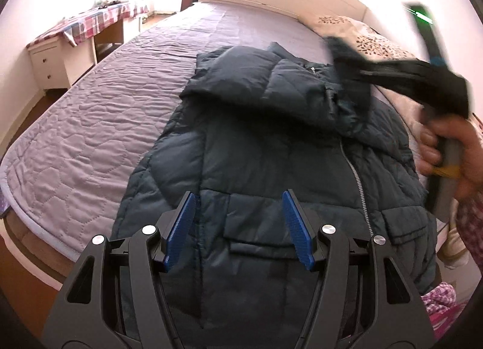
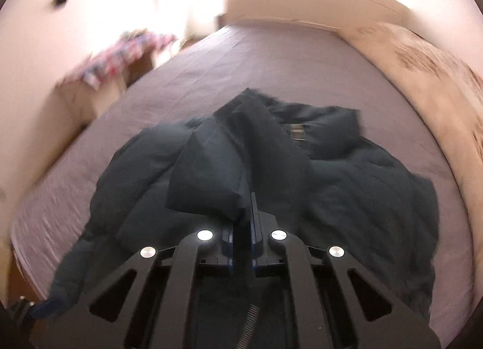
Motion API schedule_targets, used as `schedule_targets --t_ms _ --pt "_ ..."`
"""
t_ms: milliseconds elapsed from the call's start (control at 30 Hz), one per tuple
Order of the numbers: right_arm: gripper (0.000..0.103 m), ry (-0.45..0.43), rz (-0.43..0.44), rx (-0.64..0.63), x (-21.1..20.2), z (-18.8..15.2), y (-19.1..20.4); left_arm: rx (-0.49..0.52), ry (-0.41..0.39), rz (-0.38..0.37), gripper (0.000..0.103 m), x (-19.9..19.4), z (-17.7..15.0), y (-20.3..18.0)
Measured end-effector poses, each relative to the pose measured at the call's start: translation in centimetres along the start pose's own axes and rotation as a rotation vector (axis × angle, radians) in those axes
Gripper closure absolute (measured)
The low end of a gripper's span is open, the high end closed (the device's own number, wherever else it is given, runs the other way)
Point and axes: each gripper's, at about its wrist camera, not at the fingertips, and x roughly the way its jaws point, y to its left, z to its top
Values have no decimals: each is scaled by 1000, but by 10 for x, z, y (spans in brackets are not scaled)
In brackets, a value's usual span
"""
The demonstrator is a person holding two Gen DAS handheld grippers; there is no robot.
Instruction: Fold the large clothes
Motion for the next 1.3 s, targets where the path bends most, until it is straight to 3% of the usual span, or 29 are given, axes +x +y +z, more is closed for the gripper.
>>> schedule_targets --t_ms 133,267,367,433,567,633,667,733,800,900,967,1100,1200,1300 --pt "94 1 26 228 -28 -27 -70 -4 5 15 44 8 7 -1" --pt "89 113 97 457 -18 -72 -131 30 2 55 43 15 15 -10" --pt "63 180 112 511 -10 -92 -147 50 2 95 40 20 25 -12" --pt "43 156 152 523 -14 -97 -153 37 3 124 39 22 34 -8" --pt "40 73 164 502 -31 -100 -166 -3 -10 164 39 30 60 3" --pt "43 71 151 517 -28 -98 -173 -14 -24 199 39 41 79 7" --pt "52 80 149 528 -25 -98 -173 -23 -32 211 39 46 89 10" --pt "92 111 165 540 -17 -95 -178 -48 -53 238 44 59 111 15" --pt "98 111 179 548 -15 -95 -179 -82 -56 265 60 74 131 21" --pt "100 66 148 512 -29 -94 -180 -106 -20 302 75 103 150 28" --pt "100 73 126 504 -32 -96 -180 -106 50 312 76 129 153 33" --pt "100 145 93 488 -11 -102 -178 -52 156 436 76 167 141 37" --pt "97 190 55 456 0 -103 -170 -99 155 445 74 159 142 45" --pt "97 168 61 454 -9 -102 -172 -169 51 354 73 130 153 46"
